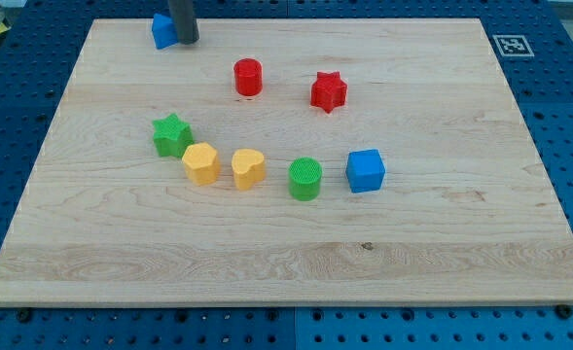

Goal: Move the blue triangle to the left side slightly

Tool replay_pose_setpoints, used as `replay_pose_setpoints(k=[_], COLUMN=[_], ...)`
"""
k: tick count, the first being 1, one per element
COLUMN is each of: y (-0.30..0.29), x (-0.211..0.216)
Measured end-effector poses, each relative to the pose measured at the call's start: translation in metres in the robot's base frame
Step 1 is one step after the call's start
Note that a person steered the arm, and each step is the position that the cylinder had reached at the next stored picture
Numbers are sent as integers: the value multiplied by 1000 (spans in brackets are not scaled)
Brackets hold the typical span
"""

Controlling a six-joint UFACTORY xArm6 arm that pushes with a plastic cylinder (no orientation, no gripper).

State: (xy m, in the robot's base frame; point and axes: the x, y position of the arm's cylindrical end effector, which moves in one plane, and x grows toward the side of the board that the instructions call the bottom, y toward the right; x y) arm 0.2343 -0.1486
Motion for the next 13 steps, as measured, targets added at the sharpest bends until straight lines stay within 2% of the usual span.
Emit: replay_pose_setpoints(k=[2, 3, 10, 11, 13], y=[1, 4, 6, 13, 70], x=[7, 35, 59, 94, 103])
